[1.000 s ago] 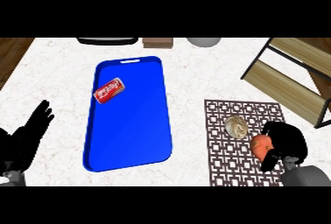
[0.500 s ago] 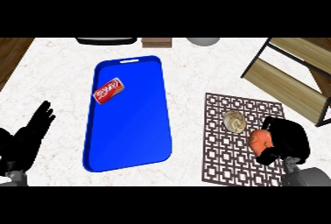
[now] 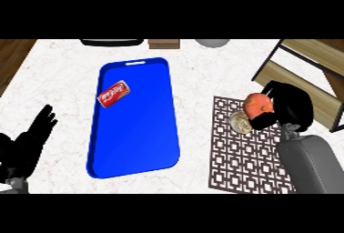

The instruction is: Pick the squash from the placemat and place it in the tiered shelf

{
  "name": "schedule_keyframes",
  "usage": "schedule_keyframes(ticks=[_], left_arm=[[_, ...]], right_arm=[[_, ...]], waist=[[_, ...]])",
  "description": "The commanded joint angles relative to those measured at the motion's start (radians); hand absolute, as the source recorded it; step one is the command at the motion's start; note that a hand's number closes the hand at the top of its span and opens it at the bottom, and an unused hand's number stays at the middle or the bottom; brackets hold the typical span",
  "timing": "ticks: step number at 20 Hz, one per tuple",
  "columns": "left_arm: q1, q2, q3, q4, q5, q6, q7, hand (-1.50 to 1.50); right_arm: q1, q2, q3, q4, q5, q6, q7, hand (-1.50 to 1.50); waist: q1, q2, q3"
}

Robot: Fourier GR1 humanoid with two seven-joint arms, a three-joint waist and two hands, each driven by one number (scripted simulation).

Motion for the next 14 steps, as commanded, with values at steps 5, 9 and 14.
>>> schedule_keyframes(ticks=[5, 9, 14], left_arm=[[0.037, -0.023, -0.004, -0.069, 0.001, 0.013, 0.034, 0.0], [0.049, 0.011, 0.029, -0.012, 0.027, -0.041, -0.009, 0.0], [0.04, -0.001, 0.013, -0.065, 0.005, -0.018, 0.033, 0.0]], right_arm=[[-0.022, 0.064, -0.078, -0.353, -0.091, 0.106, 0.178, 1.5], [-0.055, 0.081, -0.164, -0.5, -0.167, 0.137, 0.253, 1.5], [-0.103, 0.042, -0.233, -0.701, -0.226, 0.244, 0.353, 1.5]], waist=[[-0.011, -0.006, 0.0], [-0.011, -0.005, 0.0], [-0.009, -0.004, 0.0]])
